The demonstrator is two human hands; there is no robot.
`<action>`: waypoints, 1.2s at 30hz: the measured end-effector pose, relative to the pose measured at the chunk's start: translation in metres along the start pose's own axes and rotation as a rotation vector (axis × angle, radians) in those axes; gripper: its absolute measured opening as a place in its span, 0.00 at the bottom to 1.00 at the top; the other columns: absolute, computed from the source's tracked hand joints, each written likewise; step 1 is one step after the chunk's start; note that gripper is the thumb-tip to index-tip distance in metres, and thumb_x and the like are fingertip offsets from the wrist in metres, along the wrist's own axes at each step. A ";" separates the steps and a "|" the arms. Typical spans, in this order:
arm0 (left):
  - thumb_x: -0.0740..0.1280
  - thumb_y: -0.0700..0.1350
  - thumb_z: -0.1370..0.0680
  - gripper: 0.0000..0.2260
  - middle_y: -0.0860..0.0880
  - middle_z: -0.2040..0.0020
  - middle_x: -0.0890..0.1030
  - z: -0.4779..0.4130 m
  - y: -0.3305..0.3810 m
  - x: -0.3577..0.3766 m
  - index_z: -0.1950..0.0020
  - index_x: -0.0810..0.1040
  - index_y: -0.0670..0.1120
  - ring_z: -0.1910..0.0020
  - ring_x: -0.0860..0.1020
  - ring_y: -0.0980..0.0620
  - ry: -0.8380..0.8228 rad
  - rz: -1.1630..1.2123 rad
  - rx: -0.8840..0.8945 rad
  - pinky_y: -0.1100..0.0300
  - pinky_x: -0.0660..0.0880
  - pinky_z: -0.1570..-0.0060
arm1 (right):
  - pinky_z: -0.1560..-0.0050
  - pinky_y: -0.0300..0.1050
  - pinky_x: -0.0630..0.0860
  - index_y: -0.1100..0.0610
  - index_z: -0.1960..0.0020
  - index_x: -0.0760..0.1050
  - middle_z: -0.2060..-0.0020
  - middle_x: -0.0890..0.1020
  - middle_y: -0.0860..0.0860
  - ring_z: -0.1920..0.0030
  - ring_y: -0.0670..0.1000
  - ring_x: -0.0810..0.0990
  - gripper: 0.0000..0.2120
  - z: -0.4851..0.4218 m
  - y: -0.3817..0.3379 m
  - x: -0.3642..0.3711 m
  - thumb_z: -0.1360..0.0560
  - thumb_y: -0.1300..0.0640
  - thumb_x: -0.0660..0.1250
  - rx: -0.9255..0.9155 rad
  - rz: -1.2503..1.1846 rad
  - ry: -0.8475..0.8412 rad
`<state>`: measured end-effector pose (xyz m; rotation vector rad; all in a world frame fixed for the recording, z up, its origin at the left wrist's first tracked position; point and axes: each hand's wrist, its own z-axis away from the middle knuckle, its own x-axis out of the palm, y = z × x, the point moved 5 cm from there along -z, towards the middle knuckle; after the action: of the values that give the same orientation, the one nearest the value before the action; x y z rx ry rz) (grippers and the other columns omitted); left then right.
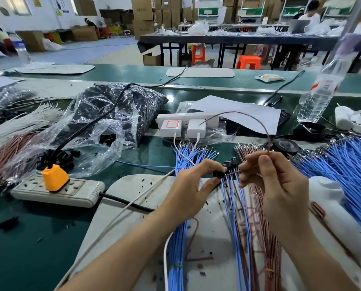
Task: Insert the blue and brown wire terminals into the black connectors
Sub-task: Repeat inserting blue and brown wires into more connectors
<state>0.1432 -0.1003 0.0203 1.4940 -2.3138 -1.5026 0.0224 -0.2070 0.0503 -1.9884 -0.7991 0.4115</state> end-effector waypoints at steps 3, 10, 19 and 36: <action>0.68 0.36 0.24 0.09 0.57 0.49 0.81 0.000 0.001 0.000 0.46 0.77 0.45 0.47 0.79 0.62 0.015 -0.007 0.009 0.69 0.73 0.44 | 0.63 0.41 0.79 0.55 0.53 0.76 0.62 0.82 0.52 0.66 0.50 0.82 0.10 0.005 -0.007 0.004 0.20 0.52 0.58 -0.064 0.058 0.015; 0.68 0.36 0.24 0.08 0.51 0.48 0.83 0.000 0.001 0.001 0.45 0.77 0.43 0.46 0.80 0.59 0.018 -0.026 0.002 0.63 0.75 0.42 | 0.63 0.41 0.79 0.57 0.53 0.75 0.61 0.82 0.49 0.67 0.49 0.82 0.09 0.009 -0.015 0.005 0.20 0.53 0.59 -0.141 0.055 0.049; 0.68 0.35 0.24 0.09 0.50 0.49 0.82 -0.001 0.002 0.001 0.45 0.78 0.43 0.48 0.79 0.59 0.014 -0.041 0.017 0.66 0.73 0.43 | 0.63 0.39 0.79 0.59 0.53 0.75 0.62 0.82 0.48 0.66 0.49 0.82 0.11 0.009 -0.009 0.007 0.21 0.54 0.58 -0.118 0.060 0.039; 0.68 0.35 0.24 0.09 0.52 0.49 0.81 -0.001 0.004 0.002 0.45 0.78 0.44 0.49 0.78 0.60 -0.012 -0.042 0.028 0.71 0.70 0.45 | 0.60 0.41 0.80 0.59 0.53 0.75 0.61 0.82 0.51 0.65 0.50 0.82 0.09 0.010 -0.007 0.009 0.20 0.59 0.57 -0.096 0.089 0.006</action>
<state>0.1398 -0.1019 0.0230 1.5542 -2.3342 -1.4989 0.0213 -0.1923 0.0512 -2.1197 -0.7405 0.4262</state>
